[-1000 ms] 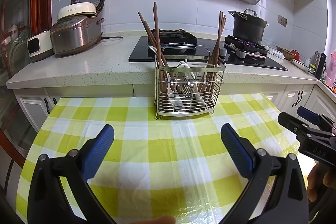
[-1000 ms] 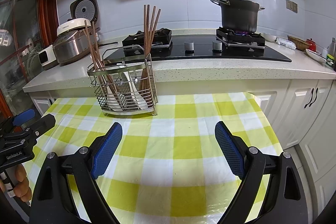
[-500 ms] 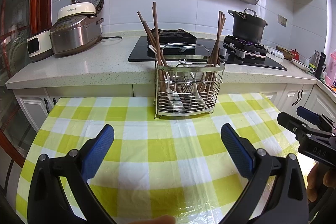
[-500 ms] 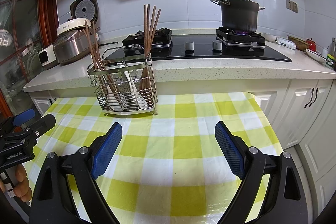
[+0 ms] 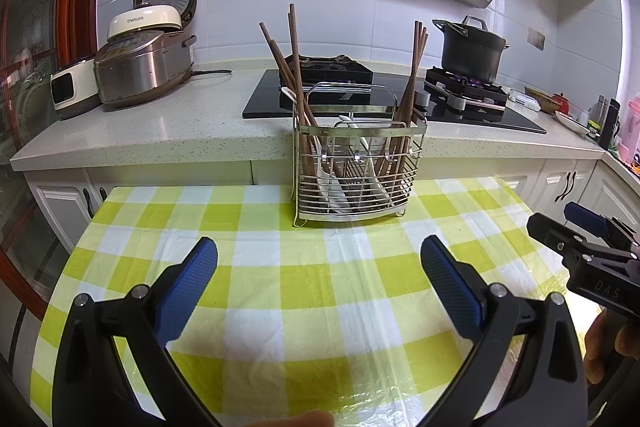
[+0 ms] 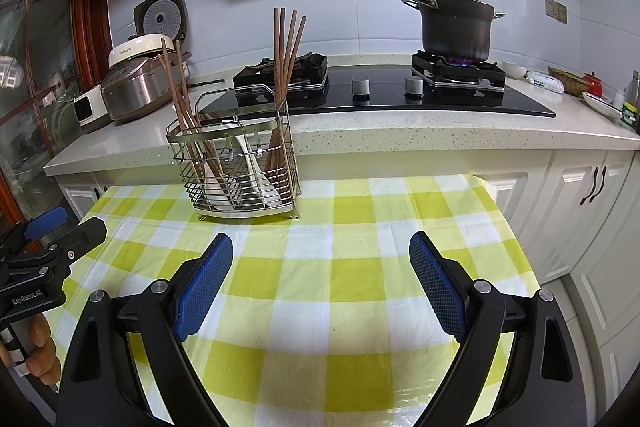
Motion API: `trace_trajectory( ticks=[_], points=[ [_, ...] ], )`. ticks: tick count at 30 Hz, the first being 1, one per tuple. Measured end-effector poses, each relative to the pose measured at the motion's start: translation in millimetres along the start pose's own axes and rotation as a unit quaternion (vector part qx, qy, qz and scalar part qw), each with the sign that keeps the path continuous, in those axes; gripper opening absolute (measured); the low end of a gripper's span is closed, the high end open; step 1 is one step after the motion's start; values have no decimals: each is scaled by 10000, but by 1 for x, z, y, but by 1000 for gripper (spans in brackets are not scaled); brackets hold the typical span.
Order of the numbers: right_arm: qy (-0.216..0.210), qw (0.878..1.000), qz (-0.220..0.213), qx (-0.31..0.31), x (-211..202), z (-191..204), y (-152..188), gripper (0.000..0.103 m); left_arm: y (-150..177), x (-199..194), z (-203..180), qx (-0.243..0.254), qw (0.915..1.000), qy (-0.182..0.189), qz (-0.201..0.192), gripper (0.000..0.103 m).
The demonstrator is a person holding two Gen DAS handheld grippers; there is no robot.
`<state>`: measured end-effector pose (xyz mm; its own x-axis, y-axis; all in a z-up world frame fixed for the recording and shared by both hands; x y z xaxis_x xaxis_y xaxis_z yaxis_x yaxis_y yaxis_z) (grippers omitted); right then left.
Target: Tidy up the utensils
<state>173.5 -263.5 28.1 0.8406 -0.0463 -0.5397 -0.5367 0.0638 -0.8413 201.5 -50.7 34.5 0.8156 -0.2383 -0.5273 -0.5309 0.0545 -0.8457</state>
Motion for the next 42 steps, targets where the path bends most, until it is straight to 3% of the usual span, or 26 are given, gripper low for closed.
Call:
trace_trajectory(
  ticks=[42],
  points=[
    [12, 10000, 27, 25, 1, -2, 4, 85, 5, 1, -7, 92, 9999, 72, -68, 99]
  ],
)
Point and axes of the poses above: each gripper's, at about its wrist camera, not at the fingertips, and x roughly the way its jaws point, z to its left, y to its underside, the point moved 2 cm from there along x, roughly the way its jaws point, and after that the axes turned 4 degrees about y, right-handed, at the moved point
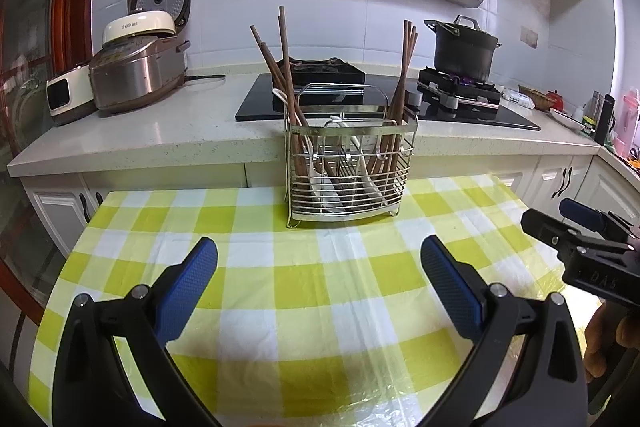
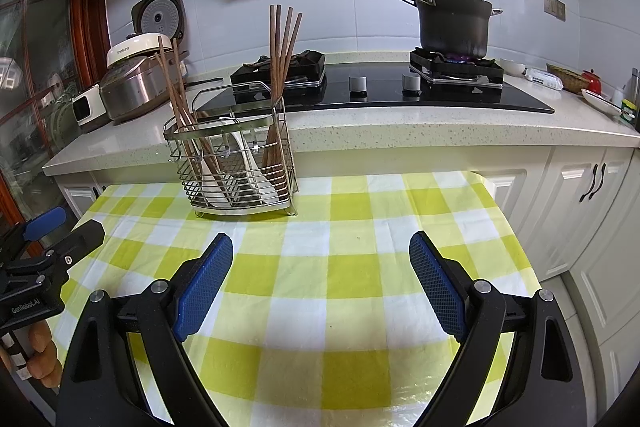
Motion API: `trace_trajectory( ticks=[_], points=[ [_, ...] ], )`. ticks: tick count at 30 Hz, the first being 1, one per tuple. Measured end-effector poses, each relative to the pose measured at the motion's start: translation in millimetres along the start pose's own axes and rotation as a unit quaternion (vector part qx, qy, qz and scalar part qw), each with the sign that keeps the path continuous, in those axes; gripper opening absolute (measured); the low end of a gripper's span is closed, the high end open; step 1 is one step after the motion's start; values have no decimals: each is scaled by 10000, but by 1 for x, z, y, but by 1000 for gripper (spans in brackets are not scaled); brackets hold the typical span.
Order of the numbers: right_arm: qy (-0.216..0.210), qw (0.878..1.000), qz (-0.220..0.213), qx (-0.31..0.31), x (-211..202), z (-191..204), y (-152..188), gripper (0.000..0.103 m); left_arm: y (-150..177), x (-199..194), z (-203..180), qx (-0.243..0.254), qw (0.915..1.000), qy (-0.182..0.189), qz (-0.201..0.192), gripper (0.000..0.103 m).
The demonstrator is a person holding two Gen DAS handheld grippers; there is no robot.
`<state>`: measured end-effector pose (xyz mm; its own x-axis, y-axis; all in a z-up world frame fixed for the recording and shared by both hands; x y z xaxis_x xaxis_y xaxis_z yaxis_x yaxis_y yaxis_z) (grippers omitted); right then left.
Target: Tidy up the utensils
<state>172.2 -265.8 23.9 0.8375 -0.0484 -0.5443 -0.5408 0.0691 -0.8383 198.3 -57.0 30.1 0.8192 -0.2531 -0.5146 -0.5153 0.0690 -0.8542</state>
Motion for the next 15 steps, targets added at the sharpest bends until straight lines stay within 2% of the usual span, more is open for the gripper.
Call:
trace_trajectory(
  ticks=[5, 9, 13, 15],
  points=[
    [8, 10000, 38, 14, 3, -2, 5, 85, 1, 2, 0, 2, 10000, 38, 34, 99],
    [48, 9999, 124, -11, 8, -4, 7, 85, 2, 8, 9, -191, 9996, 90, 177, 99],
    [228, 9990, 374, -41, 22, -15, 10, 85, 9, 18, 29, -344, 9986, 52, 410, 99],
    [327, 9973, 650, -69, 38, -27, 14, 85, 13, 25, 46, -396, 9979, -28, 520, 99]
  ],
)
Point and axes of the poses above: each gripper's, at about its wrist camera, not at the fingertips, and x roughly the way its jaws point, z to its left, y to its underside, the point moved 2 cm from there along x, roughly the way its jaws point, and after that the axes turned 4 degrees about y, right-handed, at the moved point
